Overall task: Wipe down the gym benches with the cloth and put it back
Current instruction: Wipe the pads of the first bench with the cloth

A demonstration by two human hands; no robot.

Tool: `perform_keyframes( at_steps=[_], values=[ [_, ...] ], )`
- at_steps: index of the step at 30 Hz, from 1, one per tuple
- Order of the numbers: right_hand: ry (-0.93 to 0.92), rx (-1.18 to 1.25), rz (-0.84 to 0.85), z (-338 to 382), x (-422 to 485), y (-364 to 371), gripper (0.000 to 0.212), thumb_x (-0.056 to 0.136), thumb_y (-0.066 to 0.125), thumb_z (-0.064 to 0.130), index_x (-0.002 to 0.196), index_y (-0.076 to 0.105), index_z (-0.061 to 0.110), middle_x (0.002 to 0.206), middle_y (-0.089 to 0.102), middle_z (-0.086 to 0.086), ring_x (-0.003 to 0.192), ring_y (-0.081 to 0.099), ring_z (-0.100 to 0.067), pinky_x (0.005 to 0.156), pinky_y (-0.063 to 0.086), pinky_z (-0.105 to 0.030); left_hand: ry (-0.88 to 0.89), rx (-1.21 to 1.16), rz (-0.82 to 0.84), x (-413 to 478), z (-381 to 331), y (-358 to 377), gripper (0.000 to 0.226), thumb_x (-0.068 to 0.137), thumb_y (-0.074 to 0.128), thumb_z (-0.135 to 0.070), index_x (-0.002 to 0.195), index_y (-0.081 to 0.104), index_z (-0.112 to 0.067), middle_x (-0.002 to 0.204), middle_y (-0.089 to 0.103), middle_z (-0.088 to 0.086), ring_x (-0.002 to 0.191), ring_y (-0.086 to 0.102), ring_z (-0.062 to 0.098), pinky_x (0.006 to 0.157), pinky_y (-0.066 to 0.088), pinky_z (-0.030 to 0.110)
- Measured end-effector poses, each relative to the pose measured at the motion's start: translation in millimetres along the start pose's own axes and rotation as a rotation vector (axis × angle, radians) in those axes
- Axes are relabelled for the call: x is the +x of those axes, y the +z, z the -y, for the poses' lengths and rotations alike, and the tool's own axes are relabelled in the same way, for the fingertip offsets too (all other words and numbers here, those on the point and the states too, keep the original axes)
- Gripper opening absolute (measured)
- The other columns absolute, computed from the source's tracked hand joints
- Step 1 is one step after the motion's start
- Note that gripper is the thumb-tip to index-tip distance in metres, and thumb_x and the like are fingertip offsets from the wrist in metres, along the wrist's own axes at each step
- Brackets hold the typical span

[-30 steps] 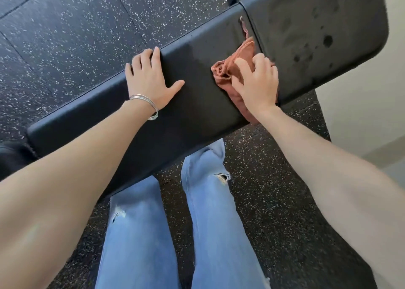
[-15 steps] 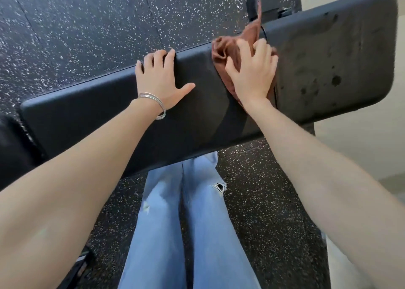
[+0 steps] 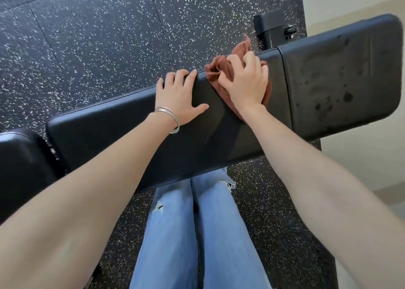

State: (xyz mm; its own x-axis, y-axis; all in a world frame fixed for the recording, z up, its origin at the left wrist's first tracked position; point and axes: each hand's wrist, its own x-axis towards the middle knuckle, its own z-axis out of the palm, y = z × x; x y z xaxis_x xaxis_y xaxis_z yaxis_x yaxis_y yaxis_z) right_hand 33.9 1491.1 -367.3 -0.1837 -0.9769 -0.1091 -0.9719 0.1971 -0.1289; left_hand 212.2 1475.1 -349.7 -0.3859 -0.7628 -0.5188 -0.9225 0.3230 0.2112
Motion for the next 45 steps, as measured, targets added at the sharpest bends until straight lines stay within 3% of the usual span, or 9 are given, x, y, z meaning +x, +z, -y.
perform_keyframes(
  at_steps=[5, 10, 15, 21, 27, 34, 41, 45],
  values=[
    [-0.188, -0.06, -0.022, -26.1, 12.6, -9.4, 0.031, 0.085, 0.044, 0.04, 0.097, 0.061, 0.017, 0.089, 0.057, -0.013, 0.084, 0.055, -0.03, 0.068, 0.039, -0.038, -0.002, 0.0, 0.0, 1.3, 0.6, -0.4, 0.088, 0.079, 0.051, -0.065, 0.147, 0.021, -0.018, 0.144, 0.033, 0.006, 0.13, 0.032, 0.032, 0.11, 0.026, 0.05],
    [0.244, -0.102, -0.003, -79.1, 28.8, -18.5, 0.038, 0.084, 0.039, 0.046, 0.107, 0.055, 0.021, 0.107, 0.054, -0.012, 0.101, 0.05, -0.03, 0.081, 0.039, -0.04, -0.002, -0.002, 0.015, 6.7, -2.4, 0.7, 0.089, 0.079, 0.052, -0.065, 0.147, 0.022, -0.015, 0.145, 0.034, 0.009, 0.131, 0.033, 0.033, 0.111, 0.026, 0.049],
    [0.526, 0.071, -0.179, -40.5, -18.6, -4.4, 0.033, 0.08, 0.054, 0.037, 0.106, 0.062, 0.018, 0.093, 0.056, -0.013, 0.087, 0.055, -0.031, 0.071, 0.042, -0.038, 0.0, -0.014, 0.039, 7.4, -3.4, -4.0, 0.089, 0.08, 0.052, -0.064, 0.147, 0.021, -0.014, 0.145, 0.034, 0.011, 0.131, 0.033, 0.033, 0.11, 0.025, 0.049],
    [0.461, 0.087, -0.055, -38.0, -141.8, 3.3, 0.034, 0.077, 0.056, 0.033, 0.103, 0.063, 0.012, 0.083, 0.053, -0.015, 0.076, 0.054, -0.034, 0.065, 0.043, -0.038, 0.024, -0.01, 0.097, 19.0, -9.5, -11.7, 0.087, 0.082, 0.052, -0.061, 0.147, 0.02, -0.011, 0.144, 0.035, 0.012, 0.131, 0.035, 0.034, 0.108, 0.029, 0.046],
    [0.338, 0.027, -0.065, -49.5, -94.6, -2.0, 0.03, 0.076, 0.061, 0.03, 0.1, 0.061, 0.012, 0.083, 0.054, -0.015, 0.075, 0.055, -0.033, 0.067, 0.044, -0.04, 0.09, -0.013, 0.083, 31.8, -26.2, -11.8, 0.088, 0.082, 0.052, -0.061, 0.147, 0.02, -0.012, 0.143, 0.036, 0.012, 0.129, 0.036, 0.035, 0.105, 0.031, 0.046],
    [0.268, -0.045, -0.057, -65.3, 8.6, -11.0, 0.031, 0.087, 0.047, 0.039, 0.11, 0.056, 0.021, 0.1, 0.055, -0.01, 0.09, 0.053, -0.026, 0.071, 0.043, -0.036, 0.097, 0.013, 0.055, 40.7, -48.4, -8.3, 0.09, 0.082, 0.051, -0.062, 0.147, 0.018, -0.009, 0.145, 0.033, 0.013, 0.131, 0.034, 0.035, 0.108, 0.028, 0.048],
    [0.16, 0.042, 0.022, -92.8, -53.2, -22.9, 0.028, 0.089, 0.052, 0.031, 0.11, 0.058, 0.014, 0.094, 0.054, -0.014, 0.082, 0.053, -0.028, 0.073, 0.045, -0.039, 0.073, 0.001, 0.064, 50.3, -76.2, -12.1, 0.09, 0.083, 0.051, -0.061, 0.148, 0.017, -0.009, 0.146, 0.033, 0.014, 0.132, 0.033, 0.036, 0.109, 0.026, 0.048],
    [0.041, 0.002, 0.047, -113.2, -38.3, -34.8, 0.026, 0.089, 0.054, 0.032, 0.108, 0.058, 0.015, 0.093, 0.054, -0.013, 0.082, 0.053, -0.027, 0.073, 0.045, -0.038, 0.046, -0.004, 0.058, 58.7, -94.7, -11.6, 0.09, 0.082, 0.051, -0.062, 0.147, 0.018, -0.009, 0.145, 0.034, 0.014, 0.131, 0.033, 0.037, 0.11, 0.026, 0.049]
  ],
)
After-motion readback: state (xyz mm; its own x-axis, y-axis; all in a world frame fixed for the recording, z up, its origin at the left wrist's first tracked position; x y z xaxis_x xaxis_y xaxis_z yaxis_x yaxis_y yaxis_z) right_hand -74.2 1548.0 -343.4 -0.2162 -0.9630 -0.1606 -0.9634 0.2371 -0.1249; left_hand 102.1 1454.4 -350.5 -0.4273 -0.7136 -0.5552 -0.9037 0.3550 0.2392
